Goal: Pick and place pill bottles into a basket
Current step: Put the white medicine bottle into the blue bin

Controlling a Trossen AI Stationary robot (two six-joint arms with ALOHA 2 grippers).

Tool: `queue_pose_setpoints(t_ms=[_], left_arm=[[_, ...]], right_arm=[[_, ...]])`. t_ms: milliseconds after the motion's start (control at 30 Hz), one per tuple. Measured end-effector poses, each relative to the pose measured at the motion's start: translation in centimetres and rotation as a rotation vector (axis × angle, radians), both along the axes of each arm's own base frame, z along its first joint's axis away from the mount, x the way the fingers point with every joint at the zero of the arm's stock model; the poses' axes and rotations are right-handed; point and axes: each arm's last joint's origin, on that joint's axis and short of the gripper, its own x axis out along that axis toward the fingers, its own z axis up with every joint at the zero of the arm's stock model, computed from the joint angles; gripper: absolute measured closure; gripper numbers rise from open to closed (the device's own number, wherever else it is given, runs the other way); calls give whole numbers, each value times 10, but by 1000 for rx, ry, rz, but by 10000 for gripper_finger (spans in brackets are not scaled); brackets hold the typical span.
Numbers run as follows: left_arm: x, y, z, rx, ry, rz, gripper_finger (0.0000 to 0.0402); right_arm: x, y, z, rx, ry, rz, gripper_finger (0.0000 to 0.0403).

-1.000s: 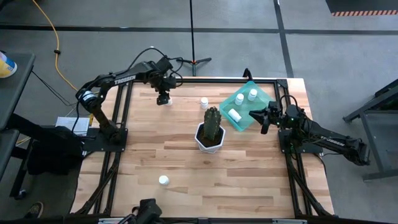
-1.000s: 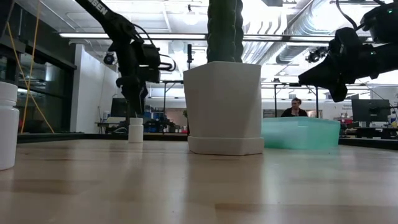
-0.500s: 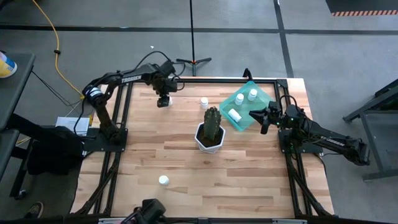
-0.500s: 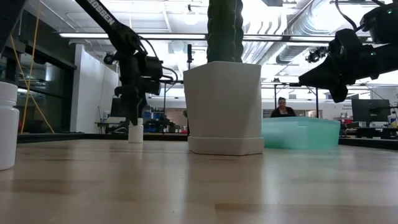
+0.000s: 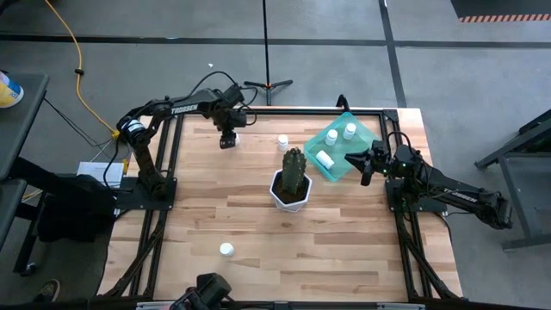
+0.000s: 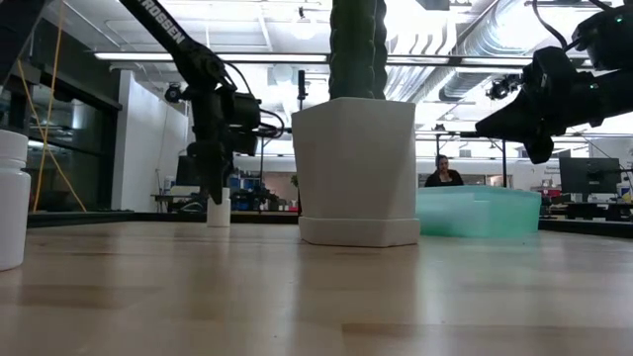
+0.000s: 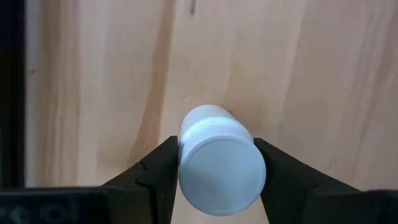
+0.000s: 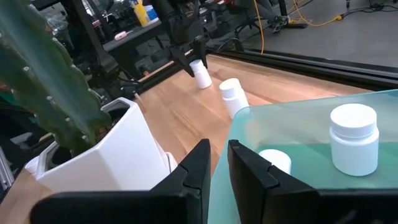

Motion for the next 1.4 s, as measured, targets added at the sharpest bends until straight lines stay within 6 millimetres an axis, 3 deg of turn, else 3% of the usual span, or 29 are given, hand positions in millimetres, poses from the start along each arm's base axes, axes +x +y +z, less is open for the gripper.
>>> queue_pose_setpoints(t_ms=[267,400,800,1167,1400], left_arm=[[-1,0,4,13,7,86,192],[-4,-3,18,32,-33,124,194],[-17,-36,100,17,-440,185,194],[-16,-85,164,81,-793,104,193],[-5,-101,180,46,-939,79,194]], right_arm=[[0,0,0,0,0,0,353],[0,0,0,0,0,0,356],[0,-1,4,-25,-36,-39,319],[-5,2,56,-343,-434,-39,207],[-9,4,103,-510,-375,-49,172]])
